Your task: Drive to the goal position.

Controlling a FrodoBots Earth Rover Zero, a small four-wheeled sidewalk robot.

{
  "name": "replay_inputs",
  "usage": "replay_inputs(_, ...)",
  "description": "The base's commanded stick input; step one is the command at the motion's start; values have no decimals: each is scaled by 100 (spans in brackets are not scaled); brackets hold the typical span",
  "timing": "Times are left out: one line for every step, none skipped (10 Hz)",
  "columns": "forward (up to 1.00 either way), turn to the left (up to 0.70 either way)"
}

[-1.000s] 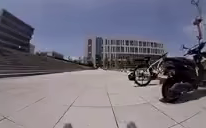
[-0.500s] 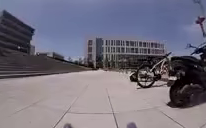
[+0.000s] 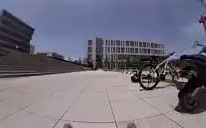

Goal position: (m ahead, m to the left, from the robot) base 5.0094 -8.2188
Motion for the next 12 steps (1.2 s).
replay_inputs(45,0)
replay_inputs(45,0)
replay_inputs(45,0)
replay_inputs(45,0)
replay_inputs(45,0)
replay_inputs(45,0)
replay_inputs(45,0)
replay_inputs(45,0)
replay_inputs(45,0)
replay_inputs(45,0)
replay_inputs(45,0)
replay_inputs(45,0)
